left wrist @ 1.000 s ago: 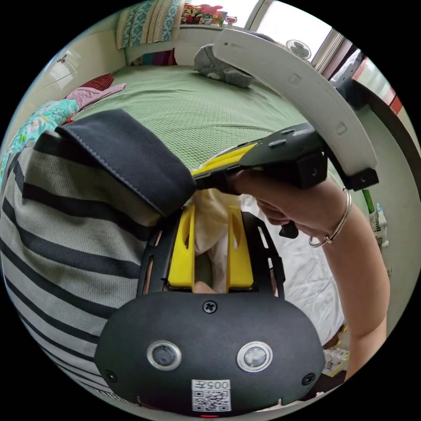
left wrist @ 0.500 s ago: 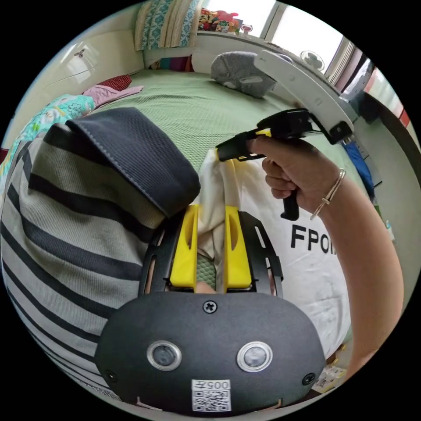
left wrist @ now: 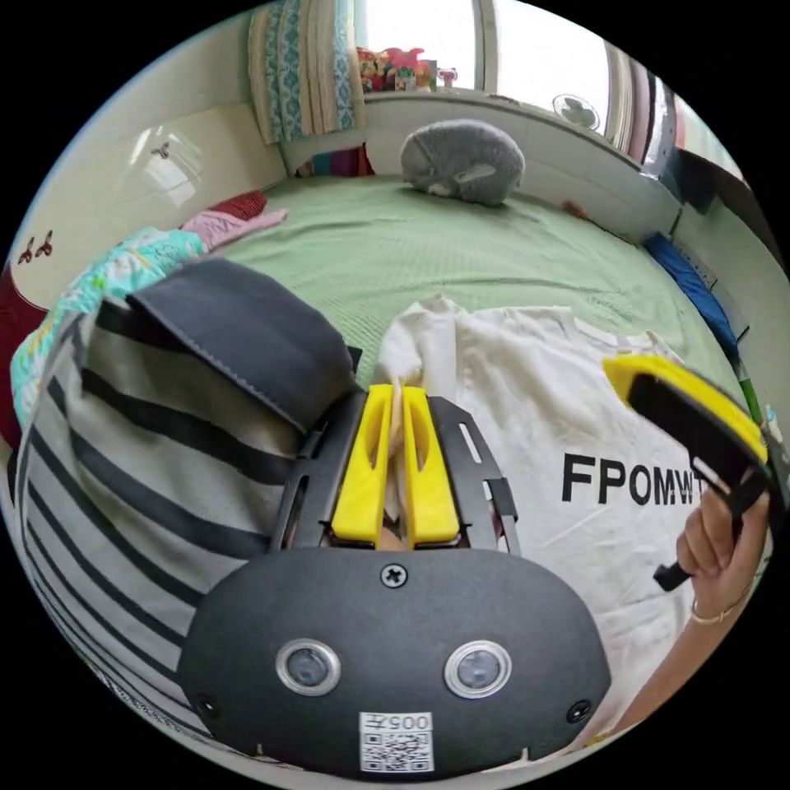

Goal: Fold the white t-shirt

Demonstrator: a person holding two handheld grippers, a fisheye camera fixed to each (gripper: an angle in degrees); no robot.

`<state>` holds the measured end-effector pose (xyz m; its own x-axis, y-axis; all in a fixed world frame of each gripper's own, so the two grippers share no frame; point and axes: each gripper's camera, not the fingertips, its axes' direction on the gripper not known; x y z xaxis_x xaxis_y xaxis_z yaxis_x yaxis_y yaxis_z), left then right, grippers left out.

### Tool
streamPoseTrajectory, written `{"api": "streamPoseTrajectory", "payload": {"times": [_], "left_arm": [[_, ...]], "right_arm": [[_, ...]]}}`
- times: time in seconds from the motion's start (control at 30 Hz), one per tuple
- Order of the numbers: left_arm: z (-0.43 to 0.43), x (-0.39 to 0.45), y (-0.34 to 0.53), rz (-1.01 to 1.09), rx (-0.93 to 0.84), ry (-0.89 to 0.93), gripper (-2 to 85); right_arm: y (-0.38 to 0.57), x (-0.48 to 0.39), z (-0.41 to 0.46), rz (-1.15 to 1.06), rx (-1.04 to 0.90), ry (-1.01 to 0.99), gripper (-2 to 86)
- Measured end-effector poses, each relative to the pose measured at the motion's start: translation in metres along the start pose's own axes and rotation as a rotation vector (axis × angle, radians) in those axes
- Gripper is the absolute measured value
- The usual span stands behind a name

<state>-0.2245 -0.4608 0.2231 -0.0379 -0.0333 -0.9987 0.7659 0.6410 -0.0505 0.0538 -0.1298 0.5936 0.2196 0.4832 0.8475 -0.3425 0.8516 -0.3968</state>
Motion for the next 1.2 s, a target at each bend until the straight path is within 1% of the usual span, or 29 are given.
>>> {"api": "streamPoseTrajectory", "payload": {"times": [0.03, 0.1, 0.2, 0.33, 0.37, 0.43, 0.6, 0.67, 0.73, 0.8, 0.87, 0.93, 1.0, 1.07, 1.1, 1.17, 1.2], "left_arm": [[-0.009, 0.005, 0.002, 0.011, 0.029, -0.02, 3.1], [-0.016, 0.011, 0.005, 0.007, 0.023, -0.053, 2.9], [-0.012, 0.016, 0.01, -0.05, 0.003, -0.144, 2.8], [-0.029, 0.024, 0.018, -0.115, 0.04, -0.133, 2.9], [-0.037, 0.029, 0.02, -0.115, 0.063, -0.148, 3.0], [-0.048, 0.035, 0.024, -0.114, 0.078, -0.168, 3.2], [-0.047, 0.042, 0.031, -0.127, 0.04, -0.158, 3.5], [-0.042, 0.047, 0.033, -0.124, 0.002, -0.139, 3.5], [-0.05, 0.054, 0.035, -0.119, 0.006, -0.144, 3.1], [-0.069, 0.06, 0.041, -0.114, 0.071, -0.178, 2.0], [-0.097, 0.064, 0.052, -0.14, 0.173, -0.245, 0.6], [-0.115, 0.063, 0.062, -0.19, 0.241, -0.256, 0.0], [-0.124, 0.063, 0.067, -0.179, 0.256, -0.187, -0.4], [-0.119, 0.077, 0.063, -0.074, 0.138, -0.063, -0.6], [-0.117, 0.082, 0.062, -0.055, 0.115, -0.03, -0.6], [-0.11, 0.106, 0.059, 0.003, 0.041, 0.092, -0.6], [-0.108, 0.113, 0.058, 0.02, 0.01, 0.111, -0.6]], "right_arm": [[0.017, 0.014, -0.01, 0.053, 0.003, 0.04, 7.5], [0.038, 0.036, -0.022, 0.14, 0.01, 0.098, 6.7], [0.065, 0.069, -0.036, 0.242, 0.043, 0.08, 6.3], [0.083, 0.095, -0.037, 0.342, 0.026, 0.031, 6.0], [0.083, 0.097, -0.039, 0.35, -0.001, 0.015, 6.0], [0.083, 0.093, -0.049, 0.33, 0.008, 0.038, 6.2], [0.085, 0.077, -0.066, 0.246, 0.002, 0.198, 7.5], [0.085, 0.082, -0.07, 0.275, -0.013, 0.178, 7.6], [0.086, 0.084, -0.077, 0.287, -0.008, 0.147, 7.9], [0.086, 0.084, -0.086, 0.289, 0.002, 0.156, 8.3], [0.085, 0.081, -0.093, 0.286, -0.007, 0.204, 8.7], [0.084, 0.079, -0.092, 0.296, -0.038, 0.249, 8.7], [0.081, 0.078, -0.092, 0.316, -0.08, 0.281, 8.3], [0.076, 0.074, -0.097, 0.339, -0.133, 0.312, 7.4], [0.075, 0.073, -0.1, 0.343, -0.145, 0.316, 7.1], [0.072, 0.066, -0.111, 0.356, -0.218, 0.307, 6.3], [0.071, 0.065, -0.114, 0.365, -0.239, 0.307, 6.1]]}}
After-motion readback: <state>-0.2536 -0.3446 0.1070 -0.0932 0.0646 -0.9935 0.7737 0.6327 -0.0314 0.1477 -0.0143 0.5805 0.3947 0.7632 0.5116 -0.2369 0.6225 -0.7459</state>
